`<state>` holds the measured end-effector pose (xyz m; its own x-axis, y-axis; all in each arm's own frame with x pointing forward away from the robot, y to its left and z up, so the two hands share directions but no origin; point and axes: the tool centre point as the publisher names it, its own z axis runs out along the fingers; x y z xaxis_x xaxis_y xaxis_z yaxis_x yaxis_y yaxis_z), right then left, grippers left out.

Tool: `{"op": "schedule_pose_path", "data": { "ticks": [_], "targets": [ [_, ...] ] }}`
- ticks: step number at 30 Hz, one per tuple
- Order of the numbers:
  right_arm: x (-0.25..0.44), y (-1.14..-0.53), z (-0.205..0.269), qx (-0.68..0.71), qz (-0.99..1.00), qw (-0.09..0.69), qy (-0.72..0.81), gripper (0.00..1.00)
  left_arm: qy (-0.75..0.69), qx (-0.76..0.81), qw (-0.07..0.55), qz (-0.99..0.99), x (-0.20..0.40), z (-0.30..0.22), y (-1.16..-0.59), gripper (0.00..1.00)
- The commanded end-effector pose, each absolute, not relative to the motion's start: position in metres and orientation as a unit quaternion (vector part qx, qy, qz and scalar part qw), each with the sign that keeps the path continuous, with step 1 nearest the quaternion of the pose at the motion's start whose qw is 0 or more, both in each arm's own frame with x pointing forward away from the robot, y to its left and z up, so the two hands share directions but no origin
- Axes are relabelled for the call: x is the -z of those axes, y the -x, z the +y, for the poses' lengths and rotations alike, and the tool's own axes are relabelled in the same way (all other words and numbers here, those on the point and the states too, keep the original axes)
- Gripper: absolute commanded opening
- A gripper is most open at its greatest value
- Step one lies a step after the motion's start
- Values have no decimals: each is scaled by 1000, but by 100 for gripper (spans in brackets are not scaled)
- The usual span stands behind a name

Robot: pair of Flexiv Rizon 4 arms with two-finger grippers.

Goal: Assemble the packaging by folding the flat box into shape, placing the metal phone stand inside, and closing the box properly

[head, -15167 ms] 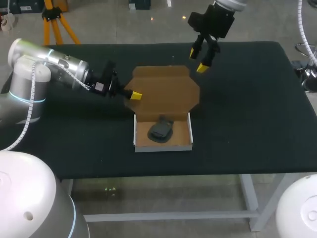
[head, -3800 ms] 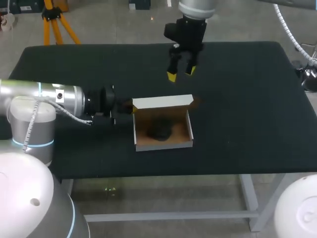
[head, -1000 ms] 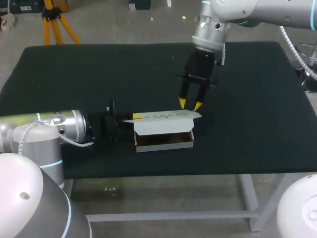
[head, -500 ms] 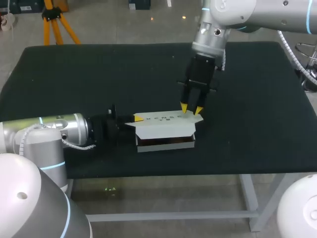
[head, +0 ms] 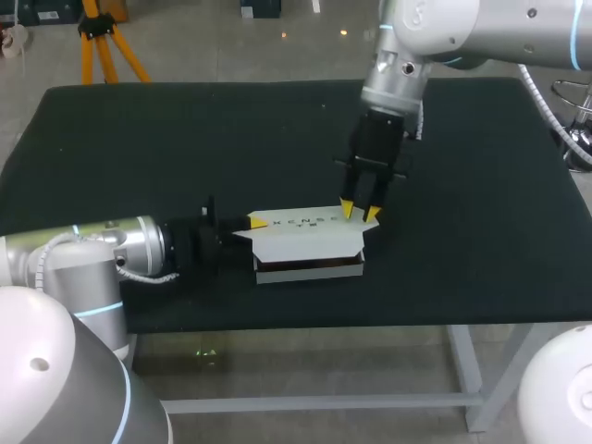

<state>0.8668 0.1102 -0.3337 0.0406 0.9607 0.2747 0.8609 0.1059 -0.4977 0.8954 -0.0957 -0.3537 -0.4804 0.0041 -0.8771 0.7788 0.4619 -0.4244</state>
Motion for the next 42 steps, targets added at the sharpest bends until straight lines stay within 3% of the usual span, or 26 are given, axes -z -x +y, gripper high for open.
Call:
{"op": "schedule_pose_path", "data": {
  "ticks": [1,19,20,21,23,27,29,32,42],
  "targets": [
    [335,-866,109,-89,-686,287,662,39,-266,436,448,734,360,-96,-892,0],
    [344,-859,108,-96,-683,289,663,38,-265,435,459,728,359,-94,-887,0],
    [344,-858,107,-96,-683,289,664,38,-265,434,460,727,359,-94,-887,2],
    [344,-858,107,-96,-683,289,664,38,-264,435,461,727,359,-93,-887,11],
    [344,-857,107,-96,-682,290,664,38,-264,435,463,726,357,-93,-887,11],
    [345,-856,105,-95,-681,290,666,38,-264,437,465,724,356,-93,-886,29],
    [345,-856,105,-94,-680,290,667,37,-264,437,466,723,355,-93,-886,30],
    [346,-856,103,-93,-678,291,668,37,-264,439,468,720,352,-91,-886,40],
    [346,-857,103,-90,-676,292,671,37,-260,443,482,710,342,-80,-881,43]
  ]
}}
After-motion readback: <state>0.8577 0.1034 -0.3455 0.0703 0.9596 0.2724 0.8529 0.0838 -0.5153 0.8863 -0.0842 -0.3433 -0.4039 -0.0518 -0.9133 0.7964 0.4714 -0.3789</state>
